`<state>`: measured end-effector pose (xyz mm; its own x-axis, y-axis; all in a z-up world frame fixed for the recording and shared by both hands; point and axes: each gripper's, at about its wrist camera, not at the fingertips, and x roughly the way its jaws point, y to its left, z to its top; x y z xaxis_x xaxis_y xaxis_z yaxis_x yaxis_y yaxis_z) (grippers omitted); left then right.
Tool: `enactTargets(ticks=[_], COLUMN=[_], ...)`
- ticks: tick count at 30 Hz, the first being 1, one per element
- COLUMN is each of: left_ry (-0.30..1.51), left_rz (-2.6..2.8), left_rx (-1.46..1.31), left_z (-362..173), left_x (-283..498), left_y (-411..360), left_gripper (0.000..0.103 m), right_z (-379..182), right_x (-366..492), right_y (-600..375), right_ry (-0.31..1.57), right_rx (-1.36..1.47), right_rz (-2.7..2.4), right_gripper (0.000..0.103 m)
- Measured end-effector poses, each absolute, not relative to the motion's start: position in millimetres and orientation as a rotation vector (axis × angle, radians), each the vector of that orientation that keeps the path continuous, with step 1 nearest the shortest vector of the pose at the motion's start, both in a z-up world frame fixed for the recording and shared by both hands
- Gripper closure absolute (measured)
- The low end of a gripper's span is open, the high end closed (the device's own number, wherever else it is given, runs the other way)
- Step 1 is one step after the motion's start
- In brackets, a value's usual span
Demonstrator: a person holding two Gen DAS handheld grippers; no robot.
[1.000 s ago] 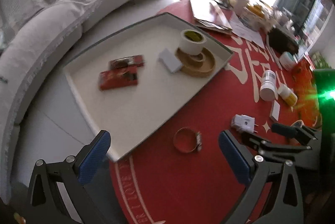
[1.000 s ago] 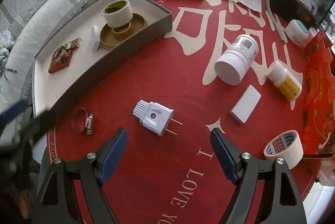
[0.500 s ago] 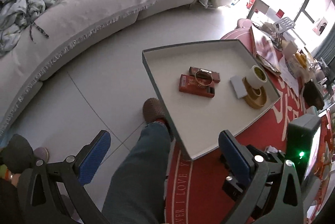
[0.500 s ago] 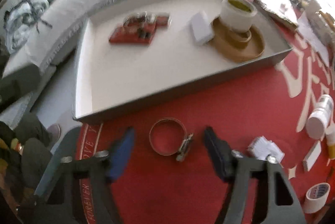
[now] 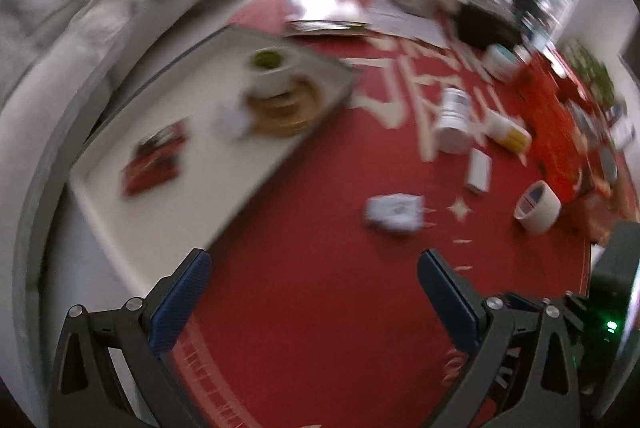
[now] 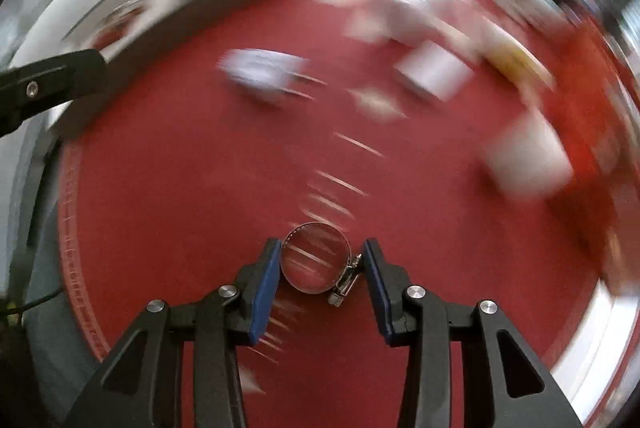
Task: Organize rigid objects
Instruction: 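Move the left tool to the white plug while the right tool approaches another hose clamp, then grasp the white plug with the left tool while the right tool grasps the hose clamp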
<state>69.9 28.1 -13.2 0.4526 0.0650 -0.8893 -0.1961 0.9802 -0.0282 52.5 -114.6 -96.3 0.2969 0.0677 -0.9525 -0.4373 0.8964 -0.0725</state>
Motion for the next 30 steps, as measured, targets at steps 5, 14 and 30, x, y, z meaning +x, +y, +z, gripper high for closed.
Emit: enactTargets(ticks=[5,14,30], left_ry=[1.109,1.172,1.162], left_rz=[0.118,0.100,0.084], left_rx=[-0.028,0.011,-0.059], left_z=[-36,-72,-85], left_x=[108,133,132], left_y=[-6,-14,-15], left_gripper=[0.000,0.000,0.000], right_z=[-90,-87,-90], right_x=[40,40,28], right_y=[-167,-176,-169], right_ry=[1.232,1.257,1.262], right_rx=[-0.247,-0.186,-0.224], right_rz=[0.244,0.250,0.225], right_gripper=[0.060,0.020,0.000])
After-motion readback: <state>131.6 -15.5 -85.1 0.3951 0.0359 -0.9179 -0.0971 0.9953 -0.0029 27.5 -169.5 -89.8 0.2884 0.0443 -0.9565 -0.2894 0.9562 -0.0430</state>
